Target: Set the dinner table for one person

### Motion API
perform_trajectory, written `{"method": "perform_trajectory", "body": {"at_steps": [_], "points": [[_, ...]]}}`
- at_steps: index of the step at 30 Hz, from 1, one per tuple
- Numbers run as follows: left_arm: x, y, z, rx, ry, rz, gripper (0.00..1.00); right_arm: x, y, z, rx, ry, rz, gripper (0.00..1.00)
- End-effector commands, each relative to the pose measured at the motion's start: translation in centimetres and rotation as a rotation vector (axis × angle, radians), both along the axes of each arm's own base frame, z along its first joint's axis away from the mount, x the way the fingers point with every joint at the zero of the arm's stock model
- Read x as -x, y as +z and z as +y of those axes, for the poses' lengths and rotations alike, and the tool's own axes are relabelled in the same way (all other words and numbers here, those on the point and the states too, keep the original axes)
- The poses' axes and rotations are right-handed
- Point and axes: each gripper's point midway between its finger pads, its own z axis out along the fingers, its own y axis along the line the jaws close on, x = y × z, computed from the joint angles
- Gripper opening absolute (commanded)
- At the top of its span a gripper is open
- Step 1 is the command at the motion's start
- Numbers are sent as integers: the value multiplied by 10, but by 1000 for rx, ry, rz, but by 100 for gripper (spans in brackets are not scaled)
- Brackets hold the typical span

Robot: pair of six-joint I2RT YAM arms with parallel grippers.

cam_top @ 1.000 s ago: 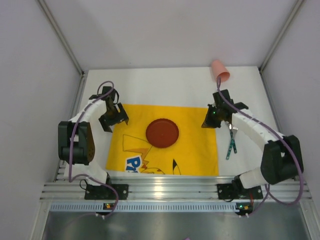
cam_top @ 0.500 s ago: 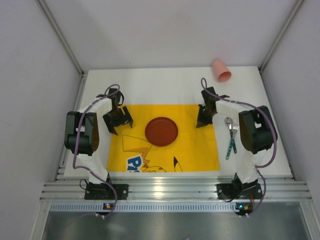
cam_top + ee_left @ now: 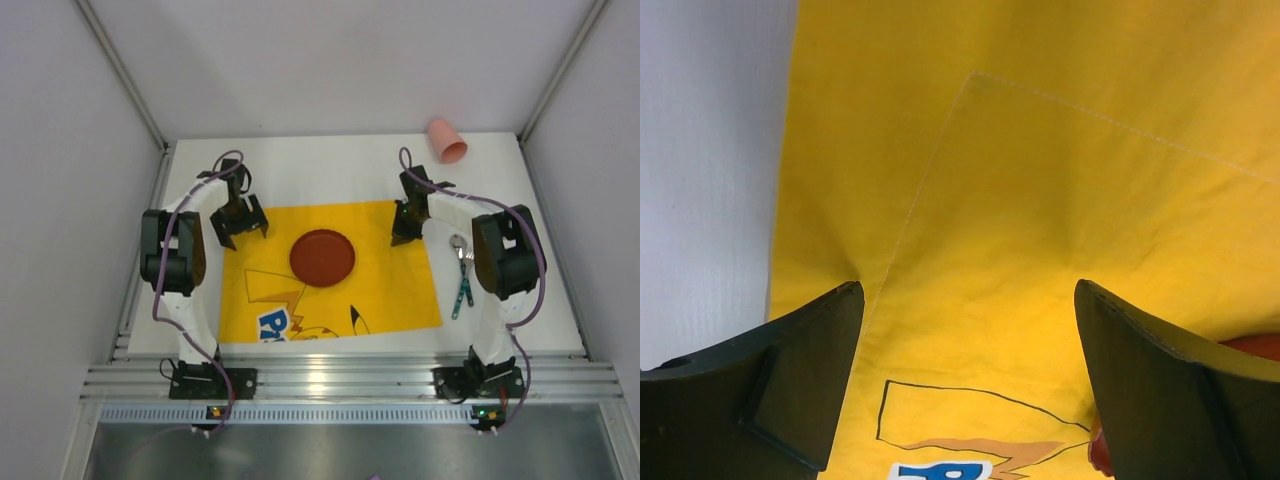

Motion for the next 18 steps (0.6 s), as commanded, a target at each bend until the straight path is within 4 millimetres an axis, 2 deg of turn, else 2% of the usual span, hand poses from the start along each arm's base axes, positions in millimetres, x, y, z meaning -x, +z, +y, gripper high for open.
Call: {"method": "perform_trajectory", "body": {"at_steps": [1, 10, 16, 18], "points": [[-4, 4, 3, -25, -22, 10, 92, 7, -29, -49, 198, -91, 45, 0], [-17, -13, 3, -35, -48, 23, 92, 13, -34, -72, 281, -133, 71, 0], [-31, -28, 4, -49, -65, 41, 92, 13, -35, -72, 281, -156, 90, 0], [-41, -24, 3, -46, -70, 27, 92, 13, -33, -73, 283, -164, 88, 0]]}}
